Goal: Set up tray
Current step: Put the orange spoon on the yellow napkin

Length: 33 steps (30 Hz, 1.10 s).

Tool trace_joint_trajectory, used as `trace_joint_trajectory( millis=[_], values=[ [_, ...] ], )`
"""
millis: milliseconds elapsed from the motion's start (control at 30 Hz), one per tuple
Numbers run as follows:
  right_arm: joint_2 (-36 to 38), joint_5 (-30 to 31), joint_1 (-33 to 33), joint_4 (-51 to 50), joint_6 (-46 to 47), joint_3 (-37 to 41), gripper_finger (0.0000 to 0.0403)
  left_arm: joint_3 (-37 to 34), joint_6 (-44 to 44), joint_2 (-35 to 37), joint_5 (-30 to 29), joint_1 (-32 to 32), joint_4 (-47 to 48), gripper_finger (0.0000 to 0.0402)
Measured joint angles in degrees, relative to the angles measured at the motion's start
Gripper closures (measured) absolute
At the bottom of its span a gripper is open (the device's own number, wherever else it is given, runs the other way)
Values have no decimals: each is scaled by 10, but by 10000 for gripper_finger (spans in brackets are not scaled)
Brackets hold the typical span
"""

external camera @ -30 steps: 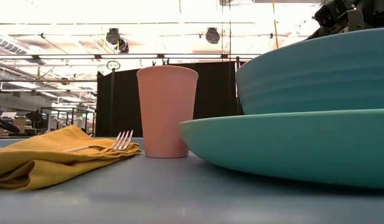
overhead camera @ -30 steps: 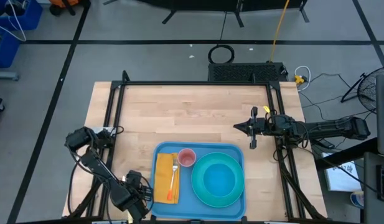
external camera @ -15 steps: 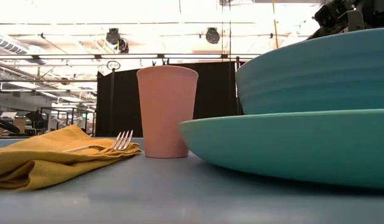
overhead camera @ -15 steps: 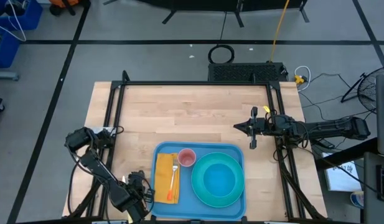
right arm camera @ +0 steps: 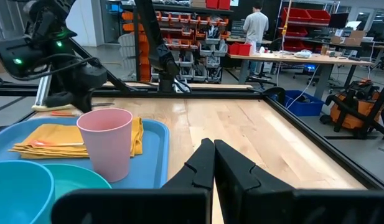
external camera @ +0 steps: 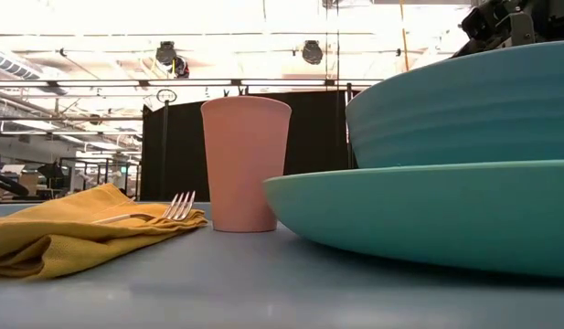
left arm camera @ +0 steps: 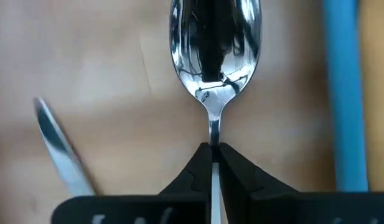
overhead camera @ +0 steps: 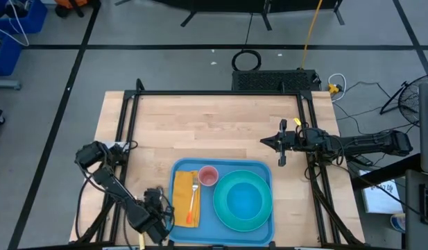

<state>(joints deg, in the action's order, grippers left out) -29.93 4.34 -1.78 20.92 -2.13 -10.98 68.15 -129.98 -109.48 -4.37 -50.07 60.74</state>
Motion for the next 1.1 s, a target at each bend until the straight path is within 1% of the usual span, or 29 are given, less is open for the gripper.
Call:
trace_joint_trajectory(
  millis=[67,200,267,367,433,567,700,933,1100],
  values=[
    [0,0,0,0,0,0,403,13,2,1,-25,10,42,389],
    [0,-1,0,0,0,0,403,77,4,17,-56,24,103,394],
    [0,-1,0,0,0,0,403,113,9,20,-95,30,142,391],
    [0,-1,0,1,0,0,403,157,20,24,-166,41,136,390],
    [0,-1,0,2,0,0,403,163,31,24,-191,53,126,394],
    [0,-1,0,8,0,0,403,153,84,12,-197,85,60,391],
    [0,-1,0,7,0,0,403,146,115,-4,-213,110,46,393],
    [0,-1,0,6,0,0,403,147,129,-30,-204,131,29,390],
    [0,-1,0,6,-1,0,403,147,123,-50,-201,131,24,394]
  ],
)
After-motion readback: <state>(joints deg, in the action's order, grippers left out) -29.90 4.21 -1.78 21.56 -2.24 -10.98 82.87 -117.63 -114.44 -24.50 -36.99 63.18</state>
